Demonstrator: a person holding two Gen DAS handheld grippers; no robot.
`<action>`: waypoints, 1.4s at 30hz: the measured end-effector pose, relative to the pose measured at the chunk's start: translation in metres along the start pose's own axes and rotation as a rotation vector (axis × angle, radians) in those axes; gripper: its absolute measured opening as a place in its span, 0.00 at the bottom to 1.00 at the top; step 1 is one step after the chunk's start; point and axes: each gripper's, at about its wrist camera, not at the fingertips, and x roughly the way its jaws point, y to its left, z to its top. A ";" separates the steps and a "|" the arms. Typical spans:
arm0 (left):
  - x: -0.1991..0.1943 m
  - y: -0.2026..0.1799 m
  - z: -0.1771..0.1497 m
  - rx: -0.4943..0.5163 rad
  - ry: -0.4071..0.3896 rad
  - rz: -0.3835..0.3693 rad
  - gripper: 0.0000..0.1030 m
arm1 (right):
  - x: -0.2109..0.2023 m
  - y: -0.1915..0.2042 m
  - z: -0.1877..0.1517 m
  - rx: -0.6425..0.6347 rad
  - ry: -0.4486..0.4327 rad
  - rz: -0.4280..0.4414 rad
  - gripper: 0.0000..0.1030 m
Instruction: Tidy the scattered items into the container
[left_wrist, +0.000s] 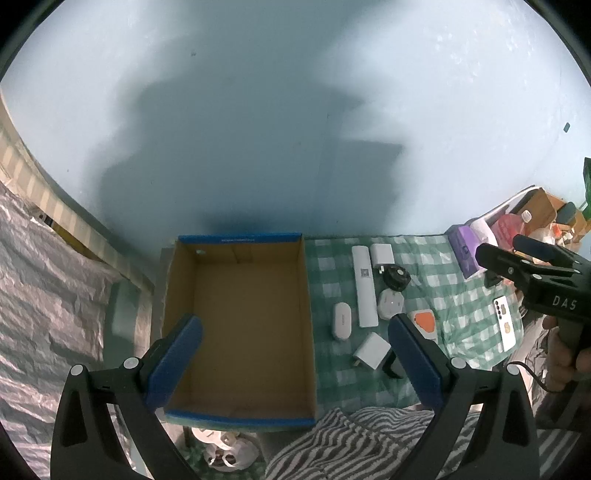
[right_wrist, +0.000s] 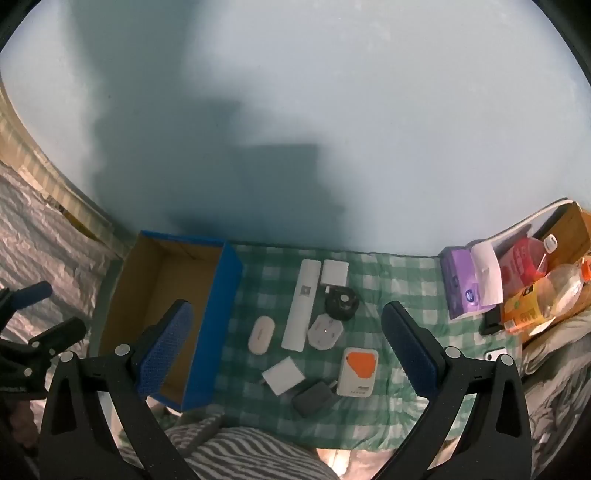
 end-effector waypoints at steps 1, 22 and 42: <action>0.000 0.000 -0.001 0.000 -0.001 0.001 0.99 | 0.000 0.000 0.001 -0.001 0.000 0.000 0.99; -0.002 0.001 -0.002 0.003 -0.007 0.000 0.99 | 0.003 0.002 0.006 -0.014 0.001 0.002 0.99; -0.004 0.003 -0.011 0.019 0.002 -0.004 0.99 | 0.001 0.005 -0.003 -0.010 0.009 -0.006 0.99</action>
